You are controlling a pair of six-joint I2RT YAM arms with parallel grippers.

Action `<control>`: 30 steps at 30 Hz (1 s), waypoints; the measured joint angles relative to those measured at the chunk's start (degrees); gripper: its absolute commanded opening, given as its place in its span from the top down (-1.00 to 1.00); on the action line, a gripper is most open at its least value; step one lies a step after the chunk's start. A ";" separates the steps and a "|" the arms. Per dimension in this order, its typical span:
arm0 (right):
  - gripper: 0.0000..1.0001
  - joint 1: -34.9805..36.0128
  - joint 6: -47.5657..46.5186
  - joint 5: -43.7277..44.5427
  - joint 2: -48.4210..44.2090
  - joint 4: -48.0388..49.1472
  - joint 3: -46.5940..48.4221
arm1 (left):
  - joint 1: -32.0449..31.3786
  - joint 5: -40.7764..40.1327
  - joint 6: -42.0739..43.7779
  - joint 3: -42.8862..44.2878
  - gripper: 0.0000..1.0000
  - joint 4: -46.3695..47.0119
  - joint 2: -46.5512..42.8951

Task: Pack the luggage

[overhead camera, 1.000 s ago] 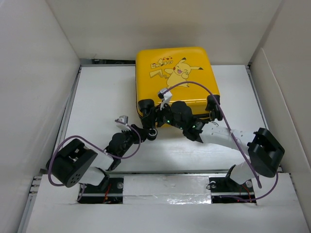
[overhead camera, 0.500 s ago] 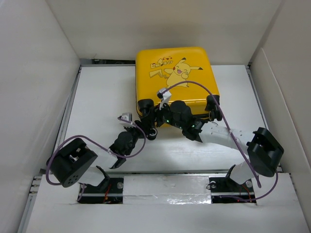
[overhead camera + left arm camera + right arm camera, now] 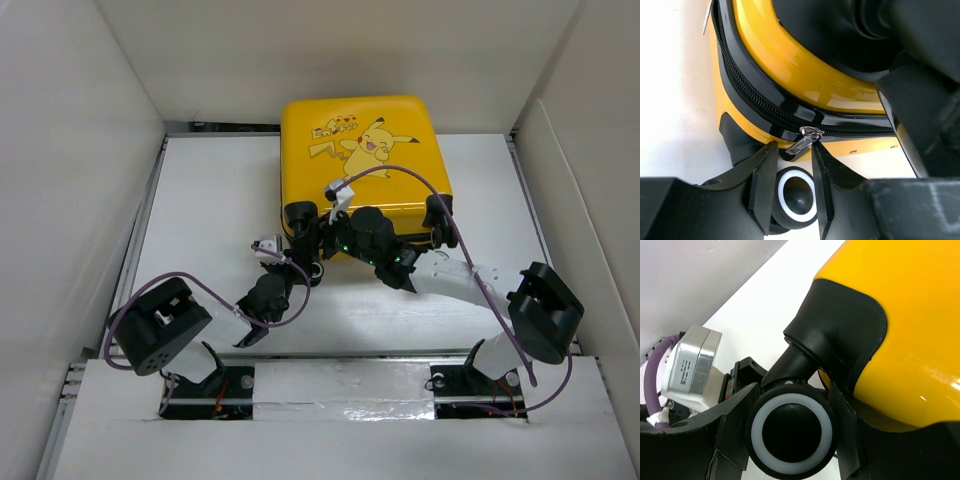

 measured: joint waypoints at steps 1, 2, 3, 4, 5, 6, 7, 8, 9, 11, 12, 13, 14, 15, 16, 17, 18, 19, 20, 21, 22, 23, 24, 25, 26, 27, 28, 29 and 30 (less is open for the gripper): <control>0.98 0.00 0.00 0.13 0.00 0.07 -0.02 | -0.22 -0.42 0.42 0.09 0.45 -0.11 0.00; 0.98 0.00 0.00 0.20 0.00 0.13 -0.07 | -0.33 -0.61 0.79 0.13 0.45 -0.20 0.00; 0.99 0.00 0.00 0.26 0.00 0.26 -0.15 | -0.42 -0.63 1.20 0.13 0.46 -0.24 -0.02; 0.99 0.00 -0.02 0.28 0.00 0.55 -0.31 | -0.44 -0.61 1.55 0.13 0.47 -0.28 -0.04; 0.99 0.00 0.00 0.31 0.00 0.90 -0.46 | -0.44 -0.52 1.86 0.13 0.48 -0.33 -0.13; 0.99 0.00 0.00 0.31 0.00 1.03 -0.52 | -0.42 -0.33 2.14 0.13 0.48 -0.50 -0.24; 1.00 0.00 0.00 0.31 0.00 1.05 -0.55 | -0.42 -0.02 2.47 0.13 0.52 -0.83 -0.52; 1.00 0.00 0.00 0.31 0.00 1.05 -0.55 | -0.39 0.26 2.69 0.13 0.55 -1.16 -0.76; 1.00 0.00 0.00 0.31 0.00 1.07 -0.55 | -0.39 0.96 3.17 0.13 0.57 -1.60 -1.14; 1.00 0.00 0.02 0.31 0.00 1.16 -0.59 | -0.15 2.47 3.80 0.13 0.68 -2.54 -2.01; 1.00 0.00 0.07 0.31 0.00 1.22 -0.61 | -0.11 3.43 4.13 0.13 0.73 -2.99 -2.58; 1.00 0.00 0.09 0.31 0.00 1.36 -0.68 | -0.04 4.00 4.20 0.13 0.79 -3.32 -2.95; 1.00 0.00 0.11 0.31 -0.02 1.49 -0.76 | 0.15 5.01 4.63 0.13 0.81 -3.76 -3.56; 1.00 0.00 0.13 0.28 -0.09 1.70 -0.90 | 0.24 5.68 4.94 0.13 0.86 -4.17 -3.98; 1.00 0.02 0.22 0.26 -0.15 1.81 -1.03 | 0.26 6.12 5.25 0.13 0.91 -4.42 -4.20; 1.00 0.02 0.22 0.24 -0.22 1.88 -1.16 | 0.24 6.38 5.49 0.13 0.93 -4.57 -4.35; 1.00 0.04 0.24 0.26 -0.24 2.12 -1.29 | 0.24 6.75 5.81 0.13 0.94 -4.74 -4.50; 1.00 0.09 0.24 0.26 -0.24 2.23 -1.33 | 0.24 6.91 6.08 0.13 0.97 -4.85 -4.63; 1.00 0.11 0.24 0.31 -0.24 2.25 -1.33 | 0.26 6.99 6.25 0.13 0.99 -4.92 -4.72; 1.00 0.13 0.26 0.31 -0.24 2.27 -1.33 | 0.24 7.10 6.43 0.13 1.00 -4.98 -4.81; 1.00 0.17 0.24 0.31 -0.24 2.27 -1.36 | 0.24 7.15 6.54 0.13 1.00 -5.07 -4.87; 1.00 0.17 0.24 0.33 -0.24 2.27 -1.36 | 0.24 7.15 6.64 0.13 1.00 -5.11 -4.90; 1.00 0.20 0.24 0.33 -0.24 2.27 -1.38 | 0.24 7.13 6.69 0.13 1.00 -5.11 -4.92; 1.00 0.22 0.24 0.35 -0.24 2.29 -1.38 | 0.24 7.13 6.69 0.13 0.81 -5.25 -5.01; 1.00 0.22 0.26 0.39 -0.24 2.32 -1.40 | 0.24 6.84 6.58 0.11 0.60 -5.55 -5.22; 1.00 0.22 0.22 0.48 -0.26 2.38 -1.40 | 0.31 6.16 6.49 0.00 0.41 -5.75 -5.46; 1.00 0.22 0.17 0.59 -0.35 2.56 -1.40 | 0.46 5.64 6.62 -0.09 0.11 -6.03 -5.70; 1.00 0.22 0.07 0.96 -0.50 2.86 -1.40 | 0.66 4.90 6.51 -0.22 0.04 -6.47 -5.90; 1.00 0.20 0.00 1.20 -0.70 3.17 -1.40 | 0.79 4.92 6.69 -0.52 0.01 -6.40 -5.97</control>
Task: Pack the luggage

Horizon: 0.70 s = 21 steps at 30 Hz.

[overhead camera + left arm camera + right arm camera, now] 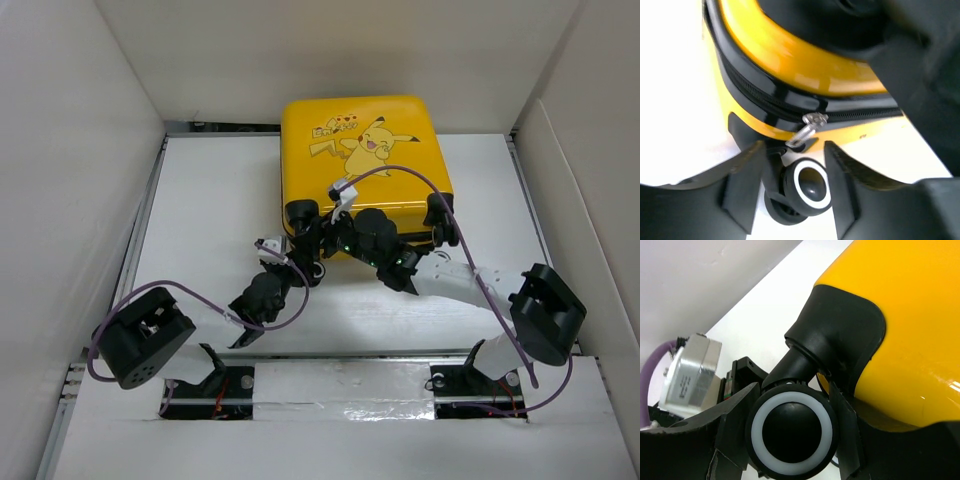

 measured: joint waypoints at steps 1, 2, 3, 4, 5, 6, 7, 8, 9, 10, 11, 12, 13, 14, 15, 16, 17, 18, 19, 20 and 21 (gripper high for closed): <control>1.00 0.02 -0.02 0.20 -0.04 0.17 0.00 | -0.09 0.20 0.15 -0.04 -0.02 -0.15 0.00; 1.00 0.02 -0.02 0.22 -0.04 0.33 0.00 | -0.24 0.52 0.33 -0.07 -0.02 -0.39 0.00; 1.00 0.02 -0.02 0.20 -0.04 0.33 0.00 | -0.33 0.98 0.48 -0.09 -0.01 -0.57 0.00; 1.00 0.04 -0.11 0.20 -0.04 0.26 0.00 | -0.37 1.36 0.55 -0.09 0.04 -0.48 0.00; 1.00 0.09 -0.17 0.17 -0.04 0.17 0.00 | -0.57 1.73 0.63 -0.09 0.09 -0.24 0.00; 1.00 0.15 -0.24 0.17 -0.04 0.02 0.00 | -0.61 2.08 0.72 -0.09 0.13 0.20 0.00; 1.00 0.20 -0.26 0.15 -0.04 -0.13 0.00 | -0.72 2.34 0.79 -0.09 0.16 0.48 0.00; 1.00 0.22 -0.33 0.13 -0.04 -0.20 0.00 | -0.81 2.56 0.83 -0.07 0.17 0.63 0.00; 1.00 0.22 -0.39 0.11 -0.04 -0.24 0.00 | -0.83 2.69 0.85 -0.07 0.20 0.74 0.02; 1.00 0.22 -0.42 0.11 -0.04 -0.24 0.00 | -0.81 2.71 0.87 -0.07 0.27 0.94 0.13; 1.00 0.22 -0.44 0.09 -0.04 -0.24 0.00 | -0.83 2.75 0.92 -0.07 0.30 1.27 0.28; 1.00 0.22 -0.46 0.07 -0.04 -0.17 -0.07 | -0.87 2.69 1.01 -0.07 0.33 1.64 0.44; 1.00 0.24 -0.46 0.04 -0.04 -0.11 -0.13 | -0.96 2.60 1.20 -0.07 0.38 1.90 0.50; 1.00 0.24 -0.50 0.00 -0.04 -0.09 -0.15 | -0.98 2.47 1.62 -0.07 0.41 2.14 0.52; 1.00 0.24 -0.50 -0.02 -0.04 0.04 -0.24 | -1.01 2.23 2.05 -0.02 0.44 2.38 0.52; 1.00 0.24 -0.50 -0.04 -0.04 0.31 -0.35 | -0.98 2.21 2.47 0.00 0.53 2.64 0.52; 1.00 0.24 -0.52 -0.07 -0.04 0.55 -0.52 | -0.90 2.21 2.93 0.02 0.58 2.91 0.52; 1.00 0.24 -0.57 -0.04 -0.04 0.92 -0.76 | -0.81 2.03 3.34 0.07 0.61 3.17 0.52; 1.00 0.24 -0.68 -0.04 -0.04 1.27 -0.96 | -0.72 1.90 3.80 0.13 0.69 3.19 0.52; 1.00 0.24 -0.70 -0.04 -0.04 1.44 -1.07 | -0.55 1.81 4.15 0.15 0.74 3.21 0.52; 1.00 0.24 -0.74 -0.04 -0.04 1.46 -1.09 | -0.31 1.66 4.48 0.26 0.78 3.21 0.52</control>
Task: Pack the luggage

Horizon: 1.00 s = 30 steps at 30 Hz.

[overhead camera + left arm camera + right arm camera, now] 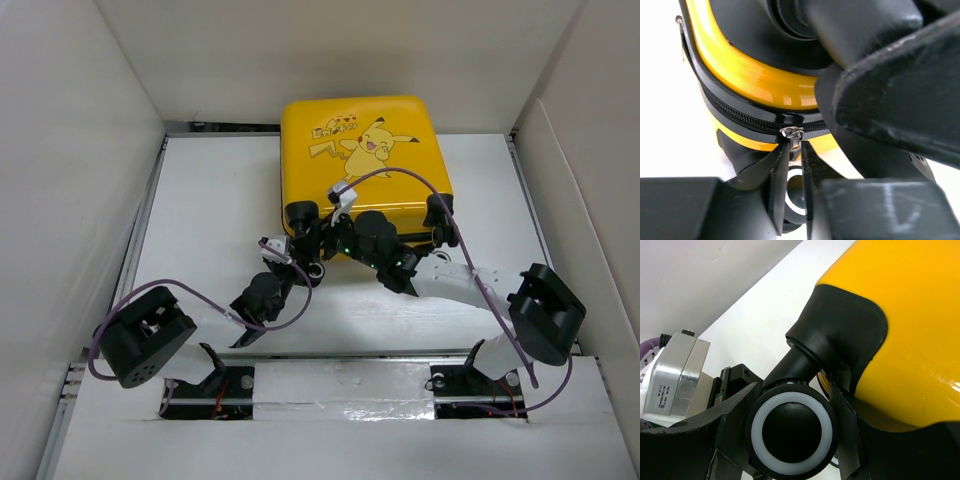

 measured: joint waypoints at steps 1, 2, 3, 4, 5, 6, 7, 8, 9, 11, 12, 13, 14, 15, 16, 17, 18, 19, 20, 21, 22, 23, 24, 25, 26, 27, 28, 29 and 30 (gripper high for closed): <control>1.00 0.00 -0.09 0.00 0.00 0.04 0.00 | 0.15 -0.13 0.28 0.24 0.88 -0.20 0.00; 1.00 0.00 -0.07 0.02 0.00 0.26 -0.11 | 0.33 -0.35 0.61 0.46 0.93 -0.50 0.02; 1.00 0.00 -0.07 0.04 0.00 0.61 -0.33 | 0.70 -0.24 0.74 0.70 1.00 -0.94 0.02; 1.00 0.00 -0.02 0.09 0.00 1.09 -0.61 | 1.01 0.09 0.83 0.76 1.00 -1.29 0.02; 1.00 0.00 -0.02 0.09 0.00 1.49 -0.92 | 1.18 0.39 0.81 0.83 1.00 -1.60 0.02; 1.00 0.00 0.00 0.15 0.00 1.77 -1.11 | 1.42 0.85 0.79 0.85 1.00 -1.68 0.02; 1.00 0.00 0.00 0.24 0.00 2.19 -1.38 | 1.73 1.44 0.50 0.85 1.00 -1.77 0.02; 1.00 0.00 0.02 0.26 0.00 2.58 -1.60 | 1.97 1.95 0.33 0.85 1.00 -1.84 0.02; 1.00 0.00 0.07 0.28 0.00 2.80 -1.75 | 2.12 2.38 0.11 0.85 1.00 -1.90 0.04; 1.00 0.00 0.07 0.33 0.00 2.80 -1.79 | 2.40 2.95 -0.44 0.85 1.00 -1.92 0.22; 1.00 0.00 0.07 0.37 0.00 2.80 -1.81 | 2.45 3.10 -0.63 0.85 1.00 -1.88 0.31; 1.00 0.00 0.07 0.44 0.00 2.82 -1.81 | 2.56 3.37 -0.79 0.85 1.00 -1.84 0.33; 1.00 0.00 0.07 0.44 0.00 2.80 -1.81 | 2.73 3.67 -1.14 0.85 1.00 -1.84 0.35; 1.00 0.00 0.07 0.46 0.00 2.82 -1.81 | 2.86 3.98 -1.46 0.85 1.00 -1.84 0.35; 1.00 0.00 0.07 0.48 0.00 2.80 -1.81 | 3.04 4.46 -1.86 0.85 0.83 -1.84 0.35; 1.00 0.00 0.04 0.50 0.00 2.80 -1.81 | 3.23 4.98 -2.32 0.85 0.62 -1.84 0.35; 1.00 0.00 0.00 0.63 0.00 2.80 -1.81 | 3.39 5.62 -3.28 0.85 0.44 -1.77 0.37; 1.00 -0.02 0.04 1.11 -0.04 2.93 -1.81 | 3.41 6.19 -4.48 0.85 0.25 -1.60 0.46; 1.00 -0.09 -0.22 1.64 -0.24 3.15 -1.79 | 3.34 6.05 -4.79 0.85 0.23 -1.73 0.87; 1.00 -0.11 -0.68 1.84 -0.44 2.93 -1.77 | 3.65 5.88 -5.35 0.85 0.22 -1.42 1.64; 1.00 -0.11 -1.20 1.86 -0.44 2.69 -1.77 | 3.89 5.53 -5.99 0.85 0.22 -1.33 2.12; 1.00 -0.11 -1.55 1.77 -0.44 2.38 -1.77 | 3.93 5.29 -6.60 0.85 0.22 -1.27 2.38; 1.00 -0.11 -1.70 1.73 -0.44 2.25 -1.77 | 4.00 5.22 -7.19 0.85 0.22 -1.18 2.64; 1.00 -0.11 -1.77 1.64 -0.44 2.19 -1.77 | 4.00 5.14 -7.65 0.85 0.27 -1.03 2.89; 1.00 -0.11 -1.79 1.42 -0.44 2.10 -1.75 | 3.98 5.01 -7.89 0.85 0.29 -0.94 3.10; 1.00 -0.11 -1.84 1.29 -0.44 1.92 -1.70 | 3.98 4.79 -7.98 0.85 0.29 -0.83 3.26; 1.00 -0.11 -1.84 1.18 -0.44 1.90 -1.70 | 3.87 4.46 -7.98 0.85 0.31 -0.83 3.30; 1.00 -0.09 -1.84 1.05 -0.44 1.88 -1.68 | 3.87 4.00 -7.93 0.96 0.34 -0.92 3.30; 1.00 -0.07 -1.84 1.05 -0.44 1.88 -1.68 | 3.85 3.74 -7.93 1.07 0.37 -0.98 3.30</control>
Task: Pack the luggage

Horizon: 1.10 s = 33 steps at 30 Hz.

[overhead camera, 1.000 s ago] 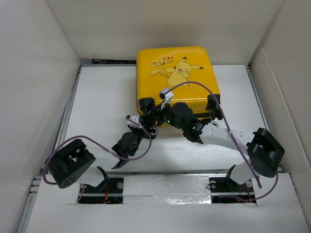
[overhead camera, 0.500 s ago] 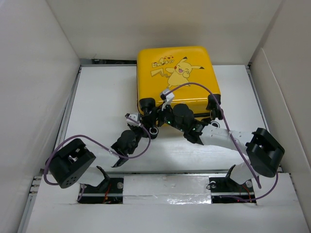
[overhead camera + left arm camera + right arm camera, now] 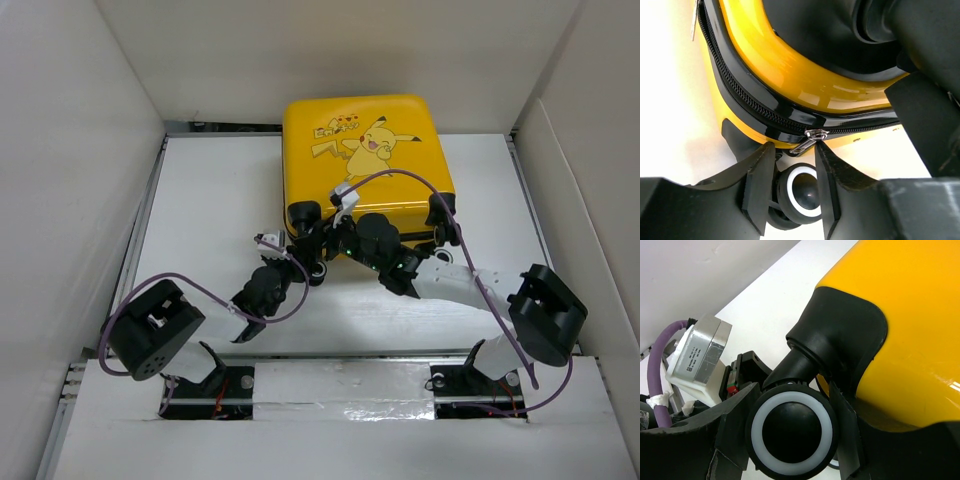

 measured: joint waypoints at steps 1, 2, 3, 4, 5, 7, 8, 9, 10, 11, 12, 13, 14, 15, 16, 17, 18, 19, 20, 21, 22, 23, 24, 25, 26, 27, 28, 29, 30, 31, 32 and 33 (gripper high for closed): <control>1.00 0.02 -0.04 0.00 0.02 0.02 0.00 | -0.07 -0.28 0.02 0.17 0.46 -0.28 0.00; 1.00 0.04 -0.07 -0.07 0.11 0.07 0.00 | -0.13 -0.35 0.22 0.37 0.50 -0.74 0.00; 1.00 0.09 -0.07 -0.07 0.22 0.07 0.04 | -0.26 -0.55 0.28 0.72 0.53 -1.53 0.00; 1.00 0.15 -0.04 -0.04 0.24 0.11 0.04 | -0.31 -0.81 0.31 1.03 0.56 -2.23 0.00; 1.00 0.17 -0.07 0.02 0.28 0.15 0.07 | -0.37 -1.05 0.31 1.33 0.60 -2.78 0.00; 1.00 0.24 -0.15 0.35 0.50 0.42 0.15 | -0.48 -1.33 0.24 1.90 0.67 -3.76 0.00; 1.00 0.28 -0.22 0.74 0.63 0.46 0.28 | -0.48 -1.42 0.22 2.32 0.72 -4.37 0.00; 1.00 0.28 -0.22 1.05 0.74 0.52 0.35 | -0.48 -1.46 0.24 2.60 0.74 -4.90 0.00; 1.00 0.28 -0.24 1.25 0.76 0.72 0.35 | -0.48 -1.53 0.24 2.91 0.77 -5.42 -0.02; 1.00 0.28 -0.22 1.38 0.85 0.90 0.35 | -0.48 -1.51 0.35 3.08 0.82 -5.79 -0.07; 1.00 0.28 -0.22 1.49 0.87 0.92 0.35 | -0.48 -1.44 0.50 3.17 0.86 -6.12 -0.13; 1.00 0.31 -0.22 1.53 0.90 0.92 0.35 | -0.48 -1.36 0.76 3.21 0.90 -6.43 -0.26; 1.00 0.35 -0.22 1.55 0.90 0.92 0.35 | -0.44 -1.11 0.94 3.21 0.96 -6.84 -0.57; 1.00 0.35 -0.22 1.55 0.90 0.96 0.35 | -0.42 -0.83 1.09 3.21 0.99 -7.23 -0.87; 1.00 0.35 -0.22 1.55 0.90 0.98 0.35 | -0.37 -0.50 1.31 3.21 1.00 -7.54 -1.22; 1.00 0.37 -0.20 1.53 0.90 1.01 0.35 | -0.33 -0.04 1.53 3.21 1.00 -8.04 -1.66; 1.00 0.37 -0.17 1.53 0.90 1.09 0.35 | -0.31 0.31 1.73 3.21 1.00 -8.50 -2.10; 1.00 0.37 -0.17 1.53 0.90 1.16 0.35 | -0.26 0.57 1.99 3.17 1.00 -8.90 -2.62; 1.00 0.37 -0.13 1.53 0.87 1.20 0.35 | -0.20 0.83 2.36 3.06 1.00 -9.29 -3.21; 1.00 0.39 -0.07 1.51 0.81 1.20 0.33 | -0.09 1.16 2.89 2.86 1.00 -9.55 -3.89; 1.00 0.50 0.02 1.49 0.66 1.14 0.31 | 0.15 1.55 3.41 2.62 1.00 -9.90 -4.61; 1.00 0.70 0.00 1.51 0.42 0.87 0.28 | 0.35 1.95 3.96 2.14 1.00 -9.92 -5.33; 1.00 0.92 -0.02 1.49 0.09 0.68 0.11 | 0.52 2.38 4.39 1.55 1.00 -10.12 -6.36; 1.00 1.18 -0.07 1.46 -0.31 0.42 -0.17 | 0.76 3.30 4.46 0.92 1.00 -10.32 -7.30; 1.00 1.51 -0.15 1.40 -0.70 -0.07 -0.35 | 0.81 4.00 4.46 0.35 1.00 -10.60 -8.24; 1.00 1.73 -0.17 1.31 -1.05 -0.42 -0.50 | 0.81 4.57 4.44 -0.15 1.00 -10.75 -8.96; 1.00 1.92 -0.20 1.31 -1.36 -0.63 -0.68 | 0.81 5.18 4.44 -0.59 1.00 -10.78 -9.60; 1.00 2.03 -0.20 1.22 -1.57 -0.70 -0.81 | 0.85 5.70 4.42 -0.92 1.00 -10.80 -10.12; 1.00 2.14 -0.20 1.16 -1.73 -0.87 -0.87 | 0.94 6.08 4.39 -1.05 1.00 -11.02 -10.45; 1.00 2.21 -0.20 1.16 -1.77 -0.94 -0.87 | 1.05 6.40 4.33 -1.33 1.00 -11.15 -10.75; 1.00 2.23 -0.20 1.07 -1.79 -1.01 -0.92 | 1.16 6.69 4.26 -1.70 1.00 -11.08 -11.13; 1.00 2.32 -0.20 1.03 -1.79 -1.03 -0.98 | 1.22 6.73 4.24 -2.10 1.00 -11.08 -11.56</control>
